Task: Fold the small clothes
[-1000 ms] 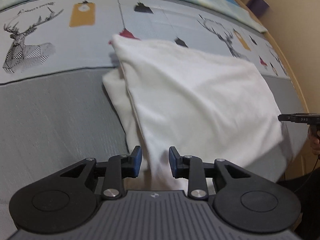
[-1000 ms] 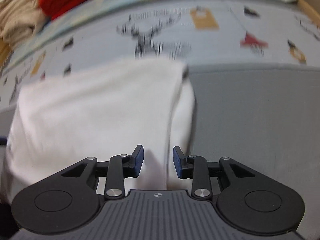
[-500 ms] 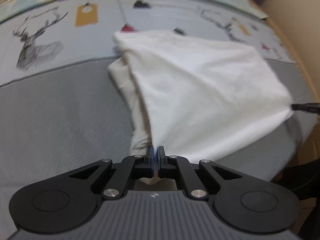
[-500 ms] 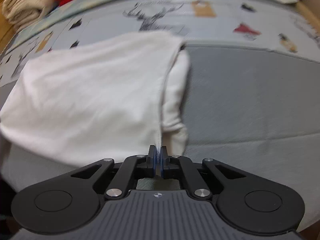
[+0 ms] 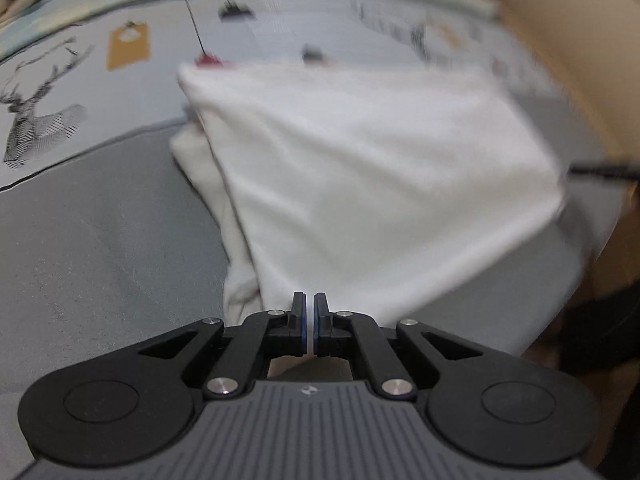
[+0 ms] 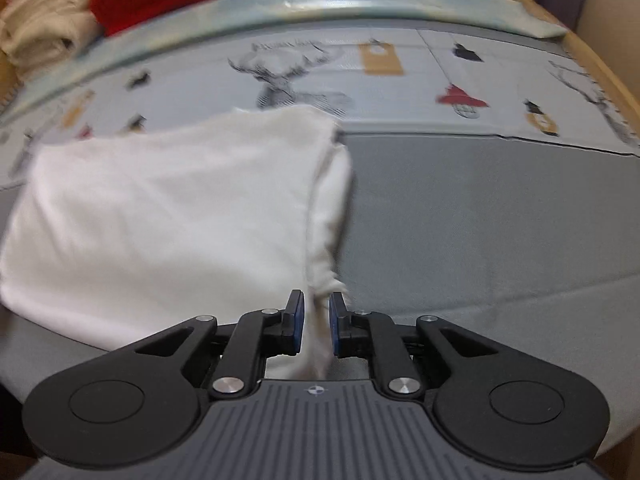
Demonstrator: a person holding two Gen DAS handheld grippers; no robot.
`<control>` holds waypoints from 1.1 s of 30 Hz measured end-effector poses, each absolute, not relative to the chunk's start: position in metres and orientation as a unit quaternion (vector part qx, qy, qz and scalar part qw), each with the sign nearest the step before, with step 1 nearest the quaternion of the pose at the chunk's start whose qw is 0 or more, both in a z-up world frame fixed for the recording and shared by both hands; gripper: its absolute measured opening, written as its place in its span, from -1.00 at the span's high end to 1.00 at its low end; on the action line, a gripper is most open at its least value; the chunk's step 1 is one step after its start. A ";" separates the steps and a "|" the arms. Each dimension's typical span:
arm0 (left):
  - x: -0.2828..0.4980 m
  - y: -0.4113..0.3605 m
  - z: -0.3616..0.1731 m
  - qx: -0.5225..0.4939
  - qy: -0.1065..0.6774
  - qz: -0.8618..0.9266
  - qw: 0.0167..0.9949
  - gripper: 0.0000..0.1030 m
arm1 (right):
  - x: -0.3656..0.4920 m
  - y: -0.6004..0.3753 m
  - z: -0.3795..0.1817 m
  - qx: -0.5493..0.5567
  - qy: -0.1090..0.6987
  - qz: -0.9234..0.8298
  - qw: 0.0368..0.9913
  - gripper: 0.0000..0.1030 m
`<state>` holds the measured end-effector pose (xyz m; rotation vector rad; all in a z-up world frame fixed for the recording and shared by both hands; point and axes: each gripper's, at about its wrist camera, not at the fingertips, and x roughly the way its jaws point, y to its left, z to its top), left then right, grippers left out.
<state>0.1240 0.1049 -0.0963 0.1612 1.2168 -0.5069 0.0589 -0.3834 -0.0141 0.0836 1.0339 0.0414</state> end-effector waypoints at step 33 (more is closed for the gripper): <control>0.147 0.080 -0.060 0.099 0.446 -0.136 0.879 0.88 | 0.101 -0.355 -0.037 -0.038 0.499 -0.016 0.866 0.29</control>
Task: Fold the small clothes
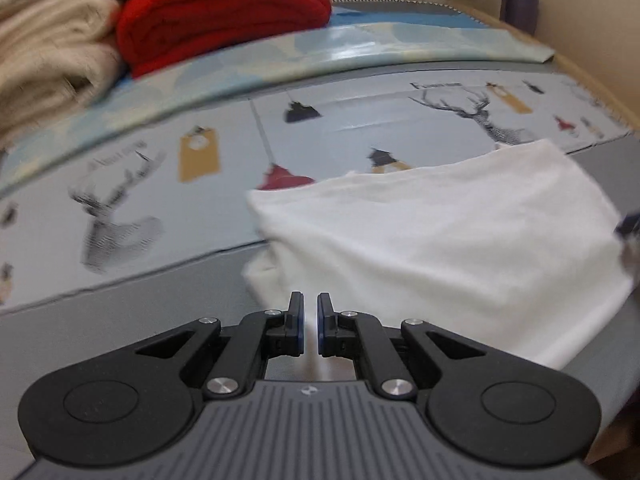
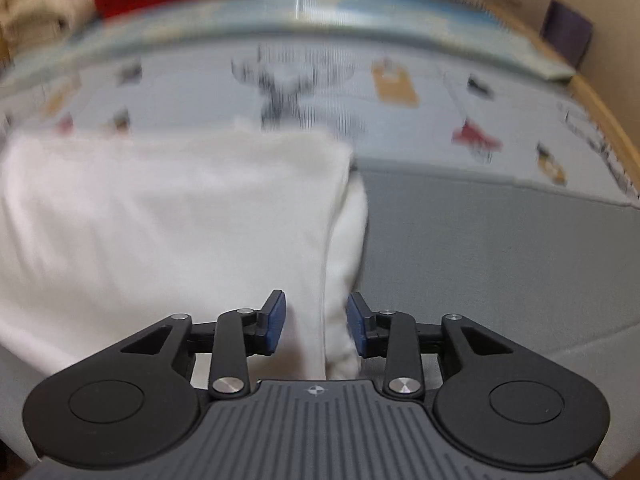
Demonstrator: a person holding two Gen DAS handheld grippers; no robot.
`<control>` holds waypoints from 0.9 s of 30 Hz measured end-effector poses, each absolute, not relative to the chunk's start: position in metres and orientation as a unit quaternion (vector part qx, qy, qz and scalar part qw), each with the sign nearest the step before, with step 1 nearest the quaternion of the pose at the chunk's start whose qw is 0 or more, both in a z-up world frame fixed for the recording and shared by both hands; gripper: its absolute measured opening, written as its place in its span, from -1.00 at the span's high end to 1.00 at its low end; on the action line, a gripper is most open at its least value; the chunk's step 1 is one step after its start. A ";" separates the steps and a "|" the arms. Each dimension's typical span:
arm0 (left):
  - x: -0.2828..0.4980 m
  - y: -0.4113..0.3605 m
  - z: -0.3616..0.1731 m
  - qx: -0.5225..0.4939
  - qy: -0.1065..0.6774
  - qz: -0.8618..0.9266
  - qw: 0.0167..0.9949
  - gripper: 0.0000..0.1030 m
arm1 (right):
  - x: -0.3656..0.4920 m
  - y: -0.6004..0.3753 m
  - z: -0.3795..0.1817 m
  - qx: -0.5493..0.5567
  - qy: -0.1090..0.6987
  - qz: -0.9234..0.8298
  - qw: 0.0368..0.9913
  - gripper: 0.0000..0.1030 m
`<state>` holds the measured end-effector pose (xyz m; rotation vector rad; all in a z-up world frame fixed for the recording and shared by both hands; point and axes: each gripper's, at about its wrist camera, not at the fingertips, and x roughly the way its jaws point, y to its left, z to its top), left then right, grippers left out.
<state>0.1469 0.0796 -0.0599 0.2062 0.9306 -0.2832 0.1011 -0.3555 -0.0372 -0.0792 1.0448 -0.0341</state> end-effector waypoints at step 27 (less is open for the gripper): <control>0.165 0.186 -0.016 -0.053 0.496 0.003 0.867 0.70 | 0.012 -0.009 -0.047 -0.222 0.314 0.303 0.872 0.25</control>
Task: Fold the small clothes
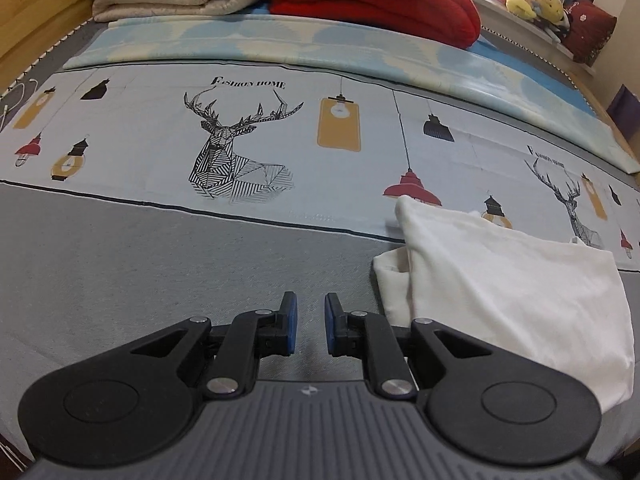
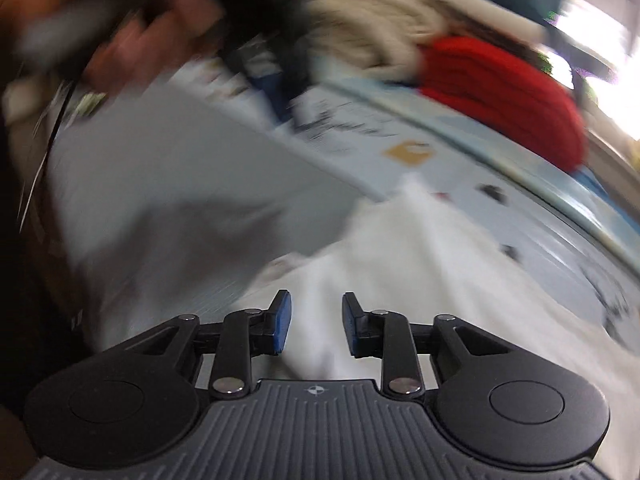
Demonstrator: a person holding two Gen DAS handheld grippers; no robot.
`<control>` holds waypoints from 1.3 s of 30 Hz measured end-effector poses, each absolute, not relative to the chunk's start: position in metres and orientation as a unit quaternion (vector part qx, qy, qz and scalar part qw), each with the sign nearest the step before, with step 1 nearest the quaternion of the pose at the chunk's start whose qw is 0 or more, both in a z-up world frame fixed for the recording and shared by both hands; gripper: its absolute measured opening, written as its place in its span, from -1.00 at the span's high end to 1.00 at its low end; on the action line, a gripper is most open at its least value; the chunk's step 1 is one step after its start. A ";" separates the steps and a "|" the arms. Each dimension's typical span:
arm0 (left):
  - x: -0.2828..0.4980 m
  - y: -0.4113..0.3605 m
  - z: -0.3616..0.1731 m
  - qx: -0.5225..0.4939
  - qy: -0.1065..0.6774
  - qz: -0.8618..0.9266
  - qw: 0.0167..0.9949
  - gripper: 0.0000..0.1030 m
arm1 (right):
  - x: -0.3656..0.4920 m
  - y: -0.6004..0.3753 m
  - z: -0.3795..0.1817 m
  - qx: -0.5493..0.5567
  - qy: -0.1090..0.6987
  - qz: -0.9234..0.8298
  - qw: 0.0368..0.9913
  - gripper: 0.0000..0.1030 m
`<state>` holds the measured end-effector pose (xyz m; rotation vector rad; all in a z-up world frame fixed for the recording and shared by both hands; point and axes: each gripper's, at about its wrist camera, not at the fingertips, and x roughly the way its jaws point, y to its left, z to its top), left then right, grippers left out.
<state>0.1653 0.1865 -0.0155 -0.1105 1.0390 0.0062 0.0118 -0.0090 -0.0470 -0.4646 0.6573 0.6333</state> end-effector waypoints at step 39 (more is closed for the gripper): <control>0.239 0.137 -0.113 -0.246 0.618 -0.155 0.730 0.59 | 0.009 -0.035 0.008 -0.162 0.253 0.347 0.889 0.93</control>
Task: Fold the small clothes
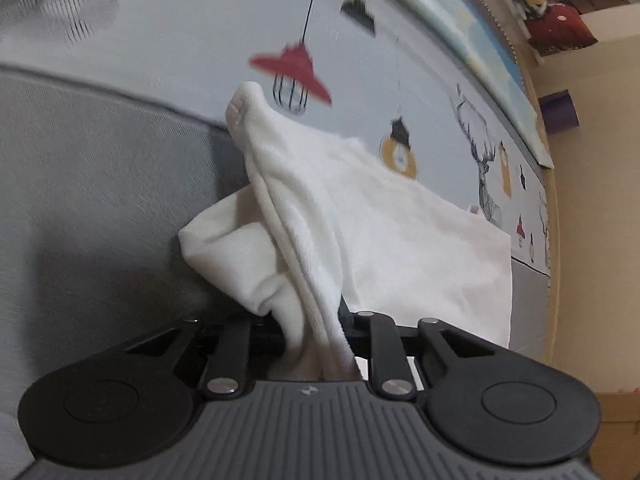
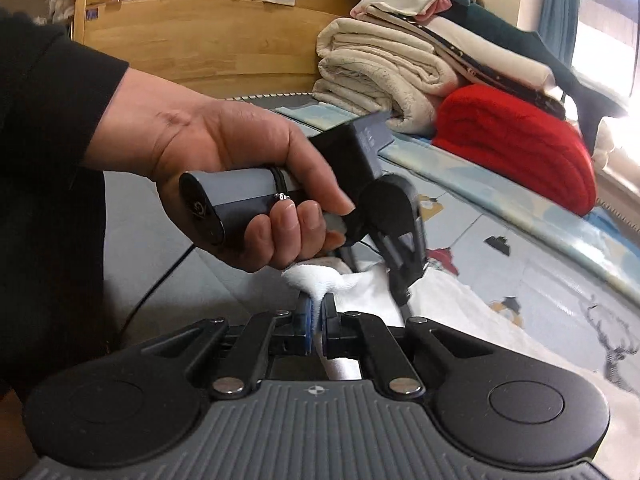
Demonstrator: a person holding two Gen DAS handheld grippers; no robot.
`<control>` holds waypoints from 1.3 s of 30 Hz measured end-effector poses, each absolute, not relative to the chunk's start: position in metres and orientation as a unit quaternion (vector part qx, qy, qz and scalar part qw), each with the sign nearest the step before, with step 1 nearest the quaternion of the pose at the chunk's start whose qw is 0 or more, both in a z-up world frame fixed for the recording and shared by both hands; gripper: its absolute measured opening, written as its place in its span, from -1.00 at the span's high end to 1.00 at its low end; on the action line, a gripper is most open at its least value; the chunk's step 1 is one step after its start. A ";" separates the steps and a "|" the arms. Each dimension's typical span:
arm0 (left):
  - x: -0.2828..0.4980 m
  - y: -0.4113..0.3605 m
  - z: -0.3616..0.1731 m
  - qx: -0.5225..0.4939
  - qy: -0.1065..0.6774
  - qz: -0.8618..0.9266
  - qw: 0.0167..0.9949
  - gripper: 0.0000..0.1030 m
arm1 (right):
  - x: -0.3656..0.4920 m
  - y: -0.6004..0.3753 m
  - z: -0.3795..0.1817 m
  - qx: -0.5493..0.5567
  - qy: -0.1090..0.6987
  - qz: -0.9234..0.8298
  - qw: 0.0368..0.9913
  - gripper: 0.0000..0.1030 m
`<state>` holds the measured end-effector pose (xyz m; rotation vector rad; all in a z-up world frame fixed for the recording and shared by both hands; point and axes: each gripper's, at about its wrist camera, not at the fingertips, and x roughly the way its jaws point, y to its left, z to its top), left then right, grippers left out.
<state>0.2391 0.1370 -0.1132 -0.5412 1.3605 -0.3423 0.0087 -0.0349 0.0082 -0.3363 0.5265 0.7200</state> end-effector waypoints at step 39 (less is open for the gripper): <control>0.197 -0.020 -0.043 -0.057 0.561 -0.274 0.779 0.08 | -0.019 -0.331 -0.049 0.300 0.393 -0.039 0.868 0.20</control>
